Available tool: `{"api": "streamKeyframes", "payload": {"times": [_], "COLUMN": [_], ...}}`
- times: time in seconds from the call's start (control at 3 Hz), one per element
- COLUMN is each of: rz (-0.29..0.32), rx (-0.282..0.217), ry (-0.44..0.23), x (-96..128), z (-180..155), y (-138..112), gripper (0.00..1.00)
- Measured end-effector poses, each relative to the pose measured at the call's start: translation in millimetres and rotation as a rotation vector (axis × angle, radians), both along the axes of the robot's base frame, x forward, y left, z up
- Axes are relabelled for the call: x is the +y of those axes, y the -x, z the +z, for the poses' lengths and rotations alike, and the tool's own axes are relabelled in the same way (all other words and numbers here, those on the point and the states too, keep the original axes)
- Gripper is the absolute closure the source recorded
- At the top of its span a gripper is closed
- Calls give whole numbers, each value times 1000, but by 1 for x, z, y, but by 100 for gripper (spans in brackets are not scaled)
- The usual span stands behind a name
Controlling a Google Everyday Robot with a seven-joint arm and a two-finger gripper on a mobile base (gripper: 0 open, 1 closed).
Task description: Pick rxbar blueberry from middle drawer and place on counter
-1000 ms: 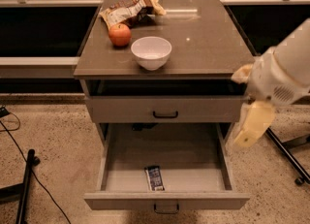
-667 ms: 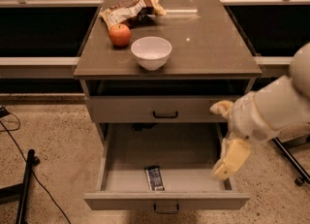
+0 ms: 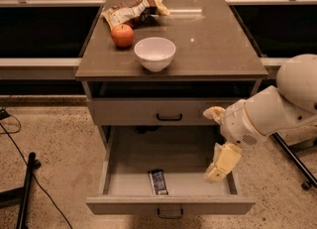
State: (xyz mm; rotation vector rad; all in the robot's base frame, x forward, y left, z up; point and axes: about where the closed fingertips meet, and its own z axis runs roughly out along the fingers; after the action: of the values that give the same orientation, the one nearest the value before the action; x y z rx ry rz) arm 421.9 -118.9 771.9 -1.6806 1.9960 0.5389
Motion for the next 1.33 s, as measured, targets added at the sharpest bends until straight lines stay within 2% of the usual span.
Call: {"api": "streamKeyframes", "payload": {"times": [0.33, 0.67, 1.0, 1.33], "rz": [29, 77, 90, 127], "rx": [61, 121, 65, 57], "ry": [-125, -267, -418, -468], "x": [33, 90, 121, 127], "z": [-35, -121, -163, -188], "y": [-5, 6, -15, -14], "gripper": [0, 0, 0, 0]}}
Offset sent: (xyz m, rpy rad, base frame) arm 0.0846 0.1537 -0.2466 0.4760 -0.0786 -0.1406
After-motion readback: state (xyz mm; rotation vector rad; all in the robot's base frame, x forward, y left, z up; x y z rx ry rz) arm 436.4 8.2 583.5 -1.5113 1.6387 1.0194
